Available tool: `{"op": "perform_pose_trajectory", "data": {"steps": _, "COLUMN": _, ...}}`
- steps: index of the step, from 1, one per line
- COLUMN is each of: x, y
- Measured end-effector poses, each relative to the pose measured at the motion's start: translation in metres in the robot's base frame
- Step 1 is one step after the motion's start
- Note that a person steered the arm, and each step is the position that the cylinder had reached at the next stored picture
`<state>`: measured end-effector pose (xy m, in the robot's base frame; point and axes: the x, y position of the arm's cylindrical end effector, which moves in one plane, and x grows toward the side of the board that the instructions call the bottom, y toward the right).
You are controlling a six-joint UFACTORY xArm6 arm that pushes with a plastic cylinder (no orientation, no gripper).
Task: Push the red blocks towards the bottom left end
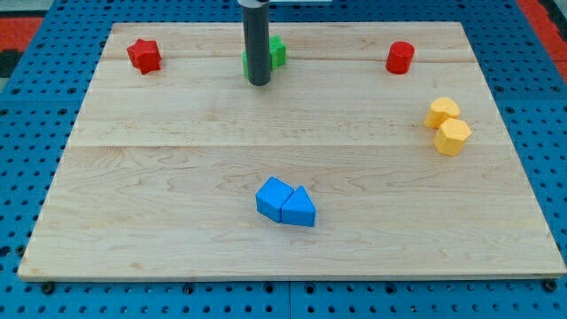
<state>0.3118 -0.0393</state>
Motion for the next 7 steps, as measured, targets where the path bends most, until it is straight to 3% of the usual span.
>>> {"op": "perform_pose_trajectory", "data": {"steps": 1, "x": -0.023, "y": 0.015}}
{"op": "perform_pose_trajectory", "data": {"steps": 2, "x": -0.042, "y": 0.098}}
{"op": "perform_pose_trajectory", "data": {"steps": 3, "x": -0.067, "y": 0.145}}
{"op": "perform_pose_trajectory", "data": {"steps": 5, "x": -0.049, "y": 0.268}}
{"op": "perform_pose_trajectory", "data": {"steps": 6, "x": -0.014, "y": 0.263}}
{"op": "perform_pose_trajectory", "data": {"steps": 7, "x": -0.023, "y": 0.181}}
